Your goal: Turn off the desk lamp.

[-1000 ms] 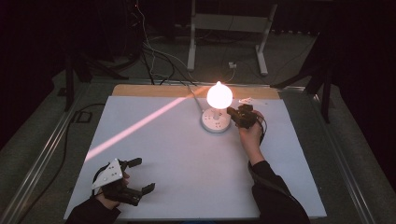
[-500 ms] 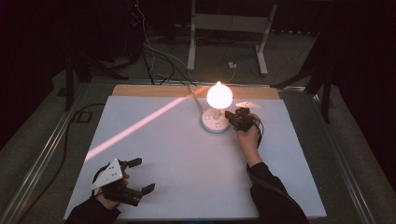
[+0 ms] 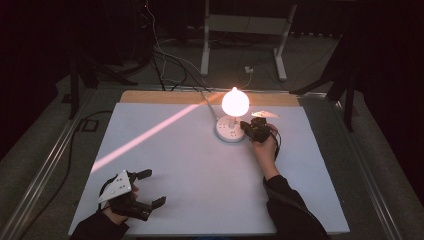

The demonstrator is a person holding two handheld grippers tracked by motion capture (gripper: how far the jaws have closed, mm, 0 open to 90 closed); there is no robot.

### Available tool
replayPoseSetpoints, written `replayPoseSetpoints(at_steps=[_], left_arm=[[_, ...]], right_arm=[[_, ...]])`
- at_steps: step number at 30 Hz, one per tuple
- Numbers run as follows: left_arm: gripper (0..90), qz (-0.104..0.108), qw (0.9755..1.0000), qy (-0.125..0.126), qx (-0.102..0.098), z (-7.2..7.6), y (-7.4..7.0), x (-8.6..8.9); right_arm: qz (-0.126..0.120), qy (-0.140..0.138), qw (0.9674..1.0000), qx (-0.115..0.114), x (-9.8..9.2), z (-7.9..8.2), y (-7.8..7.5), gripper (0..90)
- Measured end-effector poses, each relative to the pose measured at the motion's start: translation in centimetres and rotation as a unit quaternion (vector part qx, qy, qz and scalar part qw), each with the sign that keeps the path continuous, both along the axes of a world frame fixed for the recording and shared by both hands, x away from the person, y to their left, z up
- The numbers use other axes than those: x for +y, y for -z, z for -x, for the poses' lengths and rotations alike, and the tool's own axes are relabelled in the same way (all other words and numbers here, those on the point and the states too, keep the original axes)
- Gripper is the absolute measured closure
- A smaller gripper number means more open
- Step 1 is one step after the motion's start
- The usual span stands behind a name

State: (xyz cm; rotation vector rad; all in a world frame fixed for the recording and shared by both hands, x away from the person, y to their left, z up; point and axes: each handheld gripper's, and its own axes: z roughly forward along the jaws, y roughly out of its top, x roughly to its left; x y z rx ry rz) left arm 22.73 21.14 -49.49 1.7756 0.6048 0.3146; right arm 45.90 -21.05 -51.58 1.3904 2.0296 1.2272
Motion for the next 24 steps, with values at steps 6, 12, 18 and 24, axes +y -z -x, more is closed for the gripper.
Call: replayPoseSetpoints(at_steps=[6, 12, 18, 24], left_arm=[[0.6, 0.000, 1.0000, 0.000, 0.000, 0.0, 0.0, 0.0], [0.6, 0.001, 1.0000, -0.001, 0.001, -0.1, 0.0, 0.0], [0.6, 0.000, 1.0000, 0.001, 0.001, 0.0, 0.0, 0.0], [0.6, 0.001, 1.0000, 0.000, 0.001, -0.1, 0.0, 0.0]], right_arm=[[0.003, 0.002, 1.0000, -0.003, 0.0, 0.1, 0.0, 89.8], [0.002, -0.006, 1.0000, 0.002, 0.0, 0.2, -0.5, 89.8], [-0.004, -0.002, 0.9999, -0.011, -0.4, 0.2, -2.1, 89.7], [-0.008, 0.001, 0.9998, -0.015, -0.8, 0.2, -2.7, 89.8]])
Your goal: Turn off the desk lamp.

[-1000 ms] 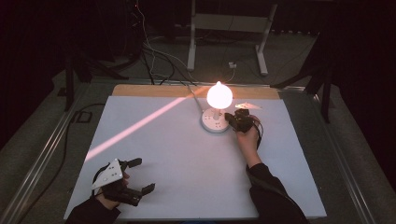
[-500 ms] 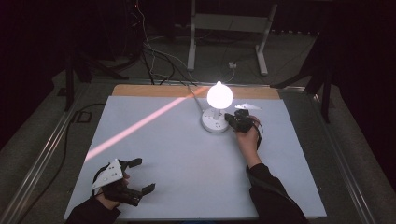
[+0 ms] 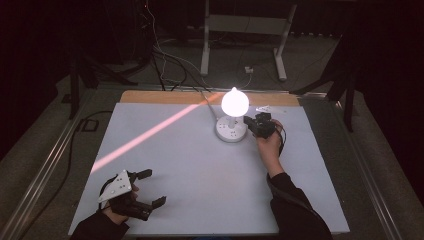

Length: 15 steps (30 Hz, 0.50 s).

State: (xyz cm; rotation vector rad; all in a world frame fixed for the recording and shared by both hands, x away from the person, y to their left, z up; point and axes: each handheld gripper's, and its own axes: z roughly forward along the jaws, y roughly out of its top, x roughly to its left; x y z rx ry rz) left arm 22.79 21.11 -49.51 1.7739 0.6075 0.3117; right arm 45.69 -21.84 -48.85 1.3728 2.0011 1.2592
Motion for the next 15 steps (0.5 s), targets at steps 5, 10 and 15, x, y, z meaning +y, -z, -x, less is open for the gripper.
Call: replayPoseSetpoints(at_steps=[5, 10, 15], left_arm=[[0.6, 0.000, 1.0000, 0.000, 0.001, -0.01, 0.01, -0.02], [0.6, 0.000, 1.0000, 0.000, 0.000, 0.00, 0.00, 0.00], [0.6, -0.001, 1.0000, 0.001, -0.001, 0.02, -0.02, 0.02]], right_arm=[[-0.003, 0.000, 1.0000, -0.001, 0.13, 0.02, 0.03, 89.8], [-0.001, -0.001, 1.0000, 0.002, 0.40, -0.08, 0.30, 89.7], [0.005, -0.003, 1.0000, 0.008, 0.62, -0.12, 0.78, 89.7]])
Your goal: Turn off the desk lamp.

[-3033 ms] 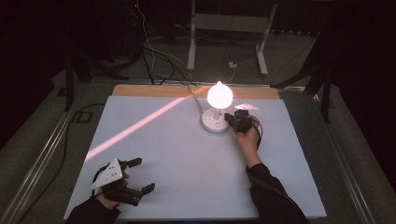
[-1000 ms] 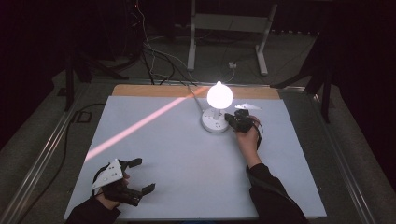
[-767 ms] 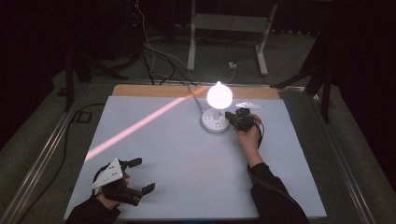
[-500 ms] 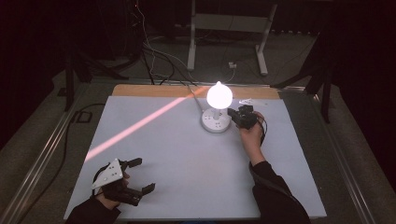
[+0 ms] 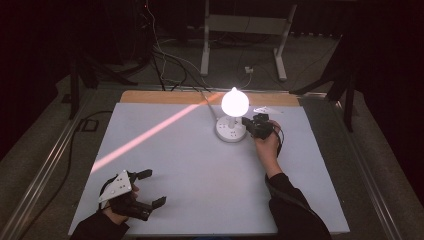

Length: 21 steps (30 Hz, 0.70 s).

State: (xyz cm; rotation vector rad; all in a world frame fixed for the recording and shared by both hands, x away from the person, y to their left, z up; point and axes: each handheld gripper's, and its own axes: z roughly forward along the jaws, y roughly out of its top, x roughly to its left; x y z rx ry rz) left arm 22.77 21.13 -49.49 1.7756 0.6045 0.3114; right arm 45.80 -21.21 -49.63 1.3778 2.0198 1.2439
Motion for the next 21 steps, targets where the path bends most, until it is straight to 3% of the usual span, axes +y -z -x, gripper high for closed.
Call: replayPoseSetpoints(at_steps=[15, 21], left_arm=[[0.6, 0.000, 1.0000, 0.000, 0.000, 0.0, 0.0, 0.0], [0.6, 0.000, 1.0000, 0.001, 0.000, 0.0, 0.0, 0.0]], right_arm=[[0.006, -0.001, 0.9999, 0.014, 0.4, -0.1, 1.7, 89.7], [0.005, -0.006, 0.9999, 0.008, 0.5, 0.0, 2.0, 89.7]])
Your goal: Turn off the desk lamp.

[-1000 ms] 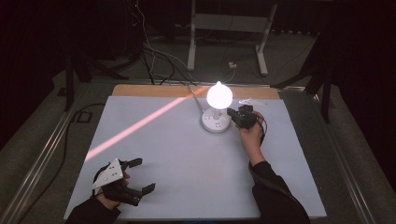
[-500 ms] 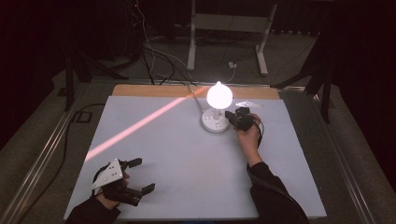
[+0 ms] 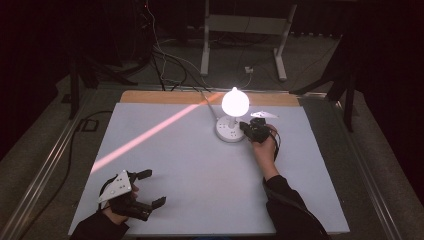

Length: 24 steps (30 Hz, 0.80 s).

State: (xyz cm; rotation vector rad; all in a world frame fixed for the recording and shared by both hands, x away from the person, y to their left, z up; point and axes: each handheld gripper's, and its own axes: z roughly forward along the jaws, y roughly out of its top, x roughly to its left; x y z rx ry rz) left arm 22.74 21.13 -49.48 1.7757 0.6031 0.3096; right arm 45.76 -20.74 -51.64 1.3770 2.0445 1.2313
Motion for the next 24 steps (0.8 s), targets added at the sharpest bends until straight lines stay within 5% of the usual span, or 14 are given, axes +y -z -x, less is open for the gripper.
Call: replayPoseSetpoints(at_steps=[7, 11, 14, 17, 24], left_arm=[[0.6, 0.000, 1.0000, 0.001, -0.001, 0.0, 0.0, 0.0], [0.6, 0.000, 1.0000, 0.002, -0.002, 0.1, -0.1, 0.0], [0.6, 0.000, 1.0000, 0.002, -0.002, 0.1, 0.0, 0.0], [0.6, 0.000, 1.0000, 0.003, -0.002, 0.1, -0.1, 0.0], [0.6, 0.000, 1.0000, 0.001, -0.001, 0.0, 0.0, 0.0]], right_arm=[[0.011, -0.008, 0.9998, -0.015, 0.2, 0.2, 0.2, 89.8], [-0.057, -0.010, 0.9983, 0.010, -1.0, -0.3, 0.6, 89.9], [-0.041, -0.015, 0.9990, 0.001, -0.8, -0.1, 0.6, 89.9], [-0.049, -0.006, 0.9986, 0.020, -0.7, -0.3, 0.3, 89.8], [-0.033, -0.015, 0.9993, -0.008, -0.7, -0.1, -0.7, 89.7]])
